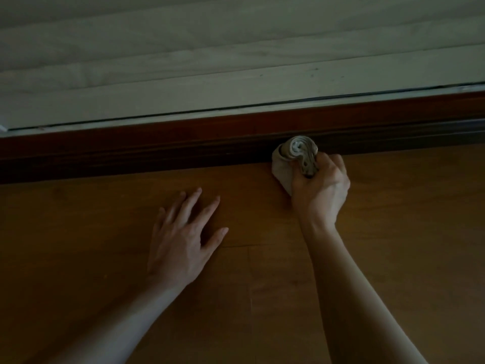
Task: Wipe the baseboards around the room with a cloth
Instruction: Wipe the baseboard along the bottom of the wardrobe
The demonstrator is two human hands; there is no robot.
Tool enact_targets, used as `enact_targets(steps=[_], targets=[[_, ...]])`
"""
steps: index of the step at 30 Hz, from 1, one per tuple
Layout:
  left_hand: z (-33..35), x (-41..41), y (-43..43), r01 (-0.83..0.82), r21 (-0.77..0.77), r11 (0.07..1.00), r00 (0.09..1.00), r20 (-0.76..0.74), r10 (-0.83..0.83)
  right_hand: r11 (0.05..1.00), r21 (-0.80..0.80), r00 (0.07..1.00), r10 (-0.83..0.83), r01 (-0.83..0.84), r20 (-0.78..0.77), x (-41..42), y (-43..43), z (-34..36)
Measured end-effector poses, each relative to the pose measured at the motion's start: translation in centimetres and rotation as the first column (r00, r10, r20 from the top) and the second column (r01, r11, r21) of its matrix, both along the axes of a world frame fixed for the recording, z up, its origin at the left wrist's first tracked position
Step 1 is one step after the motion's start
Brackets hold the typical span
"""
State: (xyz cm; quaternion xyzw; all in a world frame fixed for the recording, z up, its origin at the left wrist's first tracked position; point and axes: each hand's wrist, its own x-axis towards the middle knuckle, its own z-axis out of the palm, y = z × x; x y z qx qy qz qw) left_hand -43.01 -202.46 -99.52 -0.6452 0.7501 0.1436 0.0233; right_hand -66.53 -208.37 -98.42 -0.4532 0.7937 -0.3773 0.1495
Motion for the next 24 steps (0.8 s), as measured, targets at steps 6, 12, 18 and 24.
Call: enact_targets(steps=[6, 12, 18, 24], targets=[[-0.3, 0.2, 0.2, 0.003, -0.023, 1.0, 1.0, 0.008, -0.003, 0.978, -0.061, 0.979, 0.203, -0.201, 0.036, 5.4, 0.0, 0.4], [-0.3, 0.3, 0.2, 0.003, -0.027, 1.0, 1.0, -0.008, -0.003, 0.951, -0.055, 0.952, 0.306, -0.305, 0.02, 8.4, -0.5, -0.5], [-0.1, 0.1, 0.2, 0.0, -0.014, 1.0, 1.0, -0.003, 0.0, 0.98, -0.04, 0.98, 0.197, -0.197, -0.018, 4.4, -0.2, -0.4], [0.5, -2.0, -0.4, 0.022, 0.003, 1.0, 1.0, -0.012, -0.022, 0.999, -0.009, 0.998, -0.053, 0.054, 0.039, -2.1, 0.3, -0.5]])
